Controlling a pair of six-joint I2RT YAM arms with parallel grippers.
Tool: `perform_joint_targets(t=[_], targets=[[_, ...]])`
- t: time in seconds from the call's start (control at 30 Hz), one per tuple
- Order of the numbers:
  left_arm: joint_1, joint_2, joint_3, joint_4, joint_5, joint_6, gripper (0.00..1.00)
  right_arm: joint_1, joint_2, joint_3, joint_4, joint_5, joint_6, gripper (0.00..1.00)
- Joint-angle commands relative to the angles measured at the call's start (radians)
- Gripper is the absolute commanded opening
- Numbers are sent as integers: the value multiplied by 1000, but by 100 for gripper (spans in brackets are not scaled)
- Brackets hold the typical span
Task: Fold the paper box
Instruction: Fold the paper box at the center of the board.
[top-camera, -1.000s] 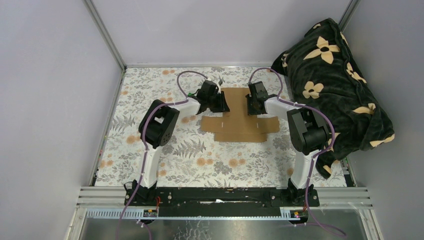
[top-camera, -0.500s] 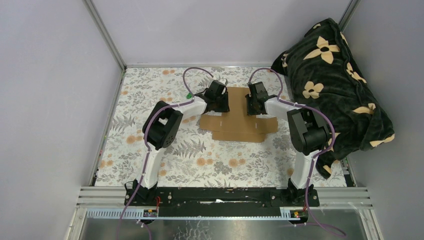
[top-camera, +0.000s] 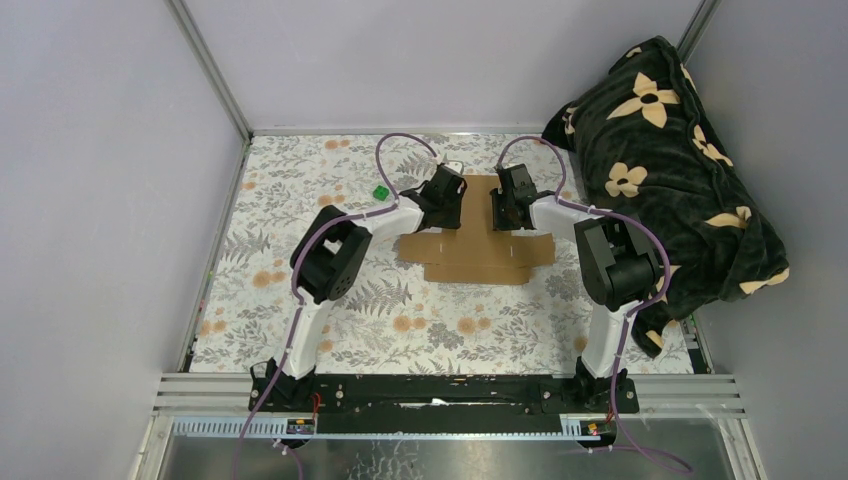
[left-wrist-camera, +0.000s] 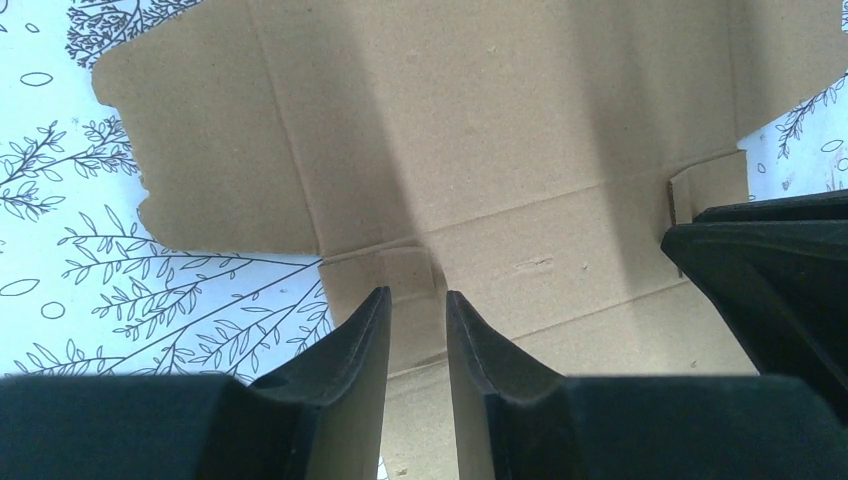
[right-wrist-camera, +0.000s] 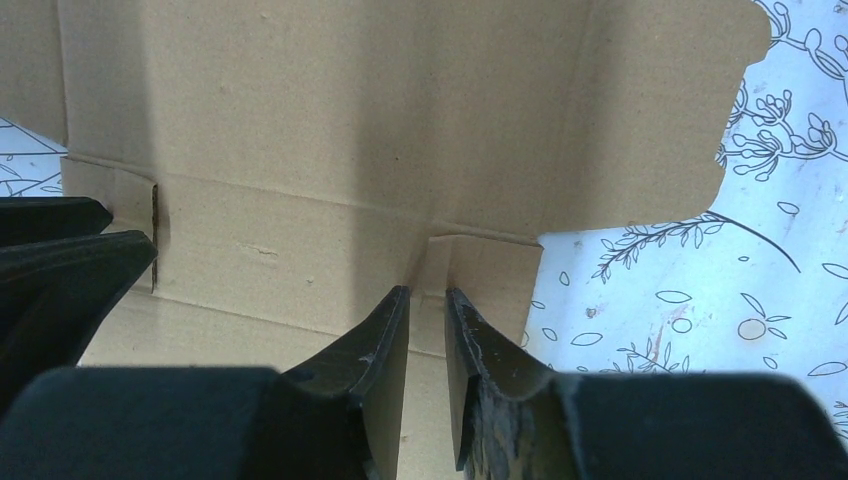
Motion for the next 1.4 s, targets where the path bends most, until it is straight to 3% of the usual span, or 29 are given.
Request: perform_joint_targets(t=[0.0,0.9,1.17,1.37], targets=[[-11,37,-18,-137,-40,27,35,27,86,-76,-194,-94,31,27],[-73,-61,-95,-90,-82,93,35,27,99,-65,-203,-97,30,28],[-73,-105,-131,-38,-40,108,26,27,98,-65,-203,-95,32,27],[-74,-95,-135,-39,-35,109,25,27,95,-69,-201,-96,33,27]])
